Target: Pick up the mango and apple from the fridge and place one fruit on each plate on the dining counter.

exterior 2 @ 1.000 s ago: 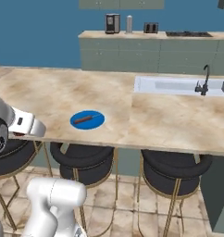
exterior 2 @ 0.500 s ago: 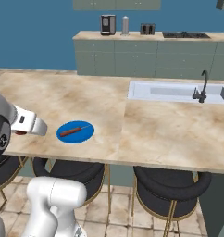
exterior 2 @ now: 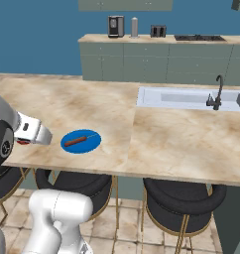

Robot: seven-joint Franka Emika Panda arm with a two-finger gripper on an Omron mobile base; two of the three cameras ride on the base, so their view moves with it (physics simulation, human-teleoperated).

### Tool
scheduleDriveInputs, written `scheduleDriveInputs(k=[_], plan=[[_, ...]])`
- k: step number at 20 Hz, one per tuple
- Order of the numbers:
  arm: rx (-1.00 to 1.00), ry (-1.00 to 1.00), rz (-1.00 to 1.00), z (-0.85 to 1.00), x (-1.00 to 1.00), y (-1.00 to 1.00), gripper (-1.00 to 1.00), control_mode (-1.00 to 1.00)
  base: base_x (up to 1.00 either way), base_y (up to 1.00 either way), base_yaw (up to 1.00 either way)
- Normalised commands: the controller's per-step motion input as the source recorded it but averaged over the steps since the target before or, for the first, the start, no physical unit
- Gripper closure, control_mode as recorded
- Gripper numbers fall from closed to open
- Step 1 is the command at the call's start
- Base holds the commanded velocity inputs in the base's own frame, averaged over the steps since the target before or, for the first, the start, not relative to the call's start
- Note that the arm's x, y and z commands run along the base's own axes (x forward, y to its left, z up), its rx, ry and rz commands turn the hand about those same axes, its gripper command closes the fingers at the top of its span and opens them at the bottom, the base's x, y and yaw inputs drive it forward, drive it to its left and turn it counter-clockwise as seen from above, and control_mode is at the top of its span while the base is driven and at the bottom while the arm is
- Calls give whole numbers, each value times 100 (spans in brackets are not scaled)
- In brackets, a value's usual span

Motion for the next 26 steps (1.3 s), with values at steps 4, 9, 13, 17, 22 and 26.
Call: scheduleDriveInputs(k=[4,9,13,17,22,26], plan=[[0,55,-1,1,95,0,100,-100,0,0,0],[-4,49,-2,-53,84,-12,100,-100,0,0,0],[-7,34,-6,-100,100,-30,100,-100,0,0,0],[-2,12,-7,-100,100,-11,100,-100,0,0,0],[-1,-8,-5,-68,98,2,100,-100,0,0,0],[-7,-23,-2,-26,75,1,100,-100,0,0,0]])
